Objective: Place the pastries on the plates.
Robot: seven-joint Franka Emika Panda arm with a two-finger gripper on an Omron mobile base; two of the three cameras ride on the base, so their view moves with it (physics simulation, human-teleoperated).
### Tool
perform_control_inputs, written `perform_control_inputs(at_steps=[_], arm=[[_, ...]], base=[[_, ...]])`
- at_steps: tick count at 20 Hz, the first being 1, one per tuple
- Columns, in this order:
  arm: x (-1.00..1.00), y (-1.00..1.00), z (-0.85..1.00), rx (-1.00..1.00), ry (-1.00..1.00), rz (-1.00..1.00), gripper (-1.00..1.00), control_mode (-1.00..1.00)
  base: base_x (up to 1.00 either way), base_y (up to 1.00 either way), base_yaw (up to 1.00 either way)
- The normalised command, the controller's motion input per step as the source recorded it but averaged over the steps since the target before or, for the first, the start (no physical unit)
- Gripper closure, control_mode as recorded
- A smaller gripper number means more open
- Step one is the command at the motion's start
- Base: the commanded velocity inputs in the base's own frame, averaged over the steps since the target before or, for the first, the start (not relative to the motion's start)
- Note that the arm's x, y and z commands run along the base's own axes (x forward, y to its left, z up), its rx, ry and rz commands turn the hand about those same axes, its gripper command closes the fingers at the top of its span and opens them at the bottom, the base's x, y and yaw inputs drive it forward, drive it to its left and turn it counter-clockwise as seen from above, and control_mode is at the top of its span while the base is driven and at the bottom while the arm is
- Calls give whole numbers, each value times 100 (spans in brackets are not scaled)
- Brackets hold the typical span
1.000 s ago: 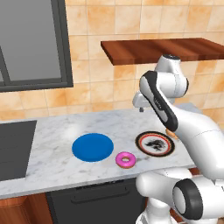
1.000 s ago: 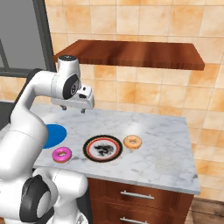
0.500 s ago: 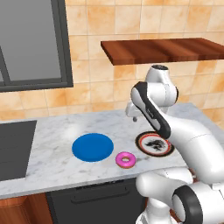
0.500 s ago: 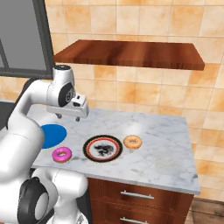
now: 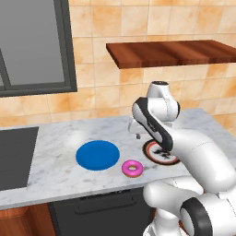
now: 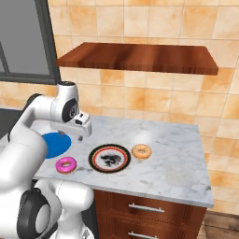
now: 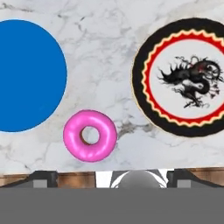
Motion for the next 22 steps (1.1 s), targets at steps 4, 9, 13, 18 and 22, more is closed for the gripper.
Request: perform_control_inputs(at_steps=[4, 9, 13, 18, 22], arm=[[-1, 2, -51, 0, 22, -4, -100, -100], [-1, 13, -47, 0, 13, -1, -100, -100], [15, 10, -28, 0, -1, -1, -100, -100], [3, 0, -31, 0, -1, -5, -100, -100], [0, 0, -33, 0, 0, -2, -100, -100]], base=[[0, 0, 0], [0, 0, 0], [0, 0, 0], [0, 0, 0], [0, 0, 0]])
